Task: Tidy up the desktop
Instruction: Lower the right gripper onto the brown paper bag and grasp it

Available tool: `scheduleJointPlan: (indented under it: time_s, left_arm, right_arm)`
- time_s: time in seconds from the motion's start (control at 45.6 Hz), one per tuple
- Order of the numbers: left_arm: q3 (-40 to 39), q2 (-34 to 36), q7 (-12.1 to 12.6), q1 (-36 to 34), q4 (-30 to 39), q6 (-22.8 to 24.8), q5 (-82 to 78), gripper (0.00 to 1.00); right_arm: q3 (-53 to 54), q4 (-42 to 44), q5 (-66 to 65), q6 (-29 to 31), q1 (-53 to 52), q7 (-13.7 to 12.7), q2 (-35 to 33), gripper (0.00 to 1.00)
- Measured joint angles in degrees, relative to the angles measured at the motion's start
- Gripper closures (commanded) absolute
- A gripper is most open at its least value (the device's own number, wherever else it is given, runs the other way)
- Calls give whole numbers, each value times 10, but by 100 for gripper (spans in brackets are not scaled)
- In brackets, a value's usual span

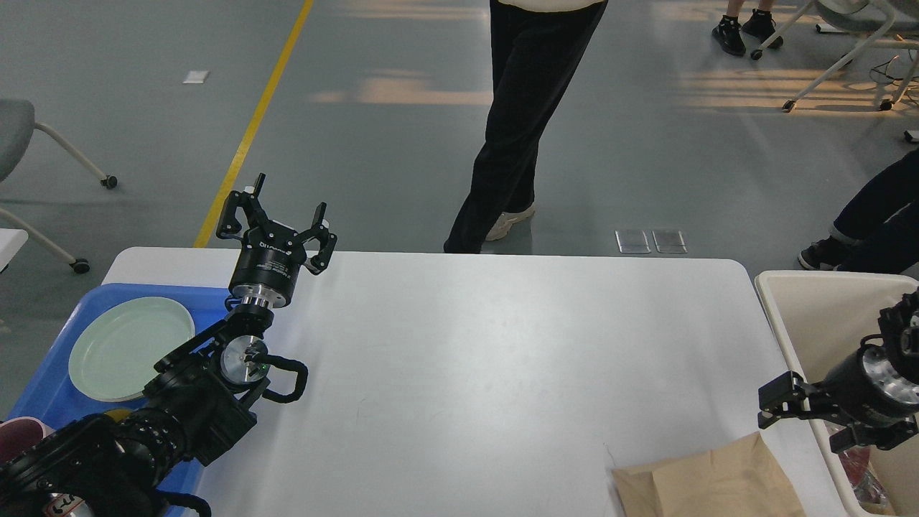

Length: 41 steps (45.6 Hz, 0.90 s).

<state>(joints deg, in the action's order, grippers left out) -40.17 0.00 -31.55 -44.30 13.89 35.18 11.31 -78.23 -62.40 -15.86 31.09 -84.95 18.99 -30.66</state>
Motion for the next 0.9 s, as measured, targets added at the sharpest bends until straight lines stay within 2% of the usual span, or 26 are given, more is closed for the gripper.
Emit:
scheduleJointPlan:
  time_s: [0.263, 0.658, 0.767, 0.789, 0.811, 0.855, 0.899]
  left_arm:
    - [0, 0, 0, 0, 0, 0, 0, 4]
    - [0, 0, 0, 0, 0, 0, 0, 4]
    - [0, 0, 0, 0, 0, 0, 0, 4]
    - [0, 0, 0, 0, 0, 0, 0, 4]
    - [0, 0, 0, 0, 0, 0, 0, 4]
    - [0, 0, 0, 0, 0, 0, 0, 4]
    - [0, 0, 0, 0, 0, 0, 0, 4]
  right_arm:
    - [15, 5, 18, -2, 10, 0, 9, 1]
    - [33, 5, 48, -37, 60, 1, 22, 4]
    - [42, 5, 48, -41, 65, 1, 21, 13]
    - [44, 5, 48, -41, 66, 1, 21, 16]
    - [45, 5, 48, -41, 66, 1, 20, 25]
    - [49, 5, 50, -41, 66, 1, 18, 29]
    - [51, 5, 54, -41, 66, 1, 17, 45]
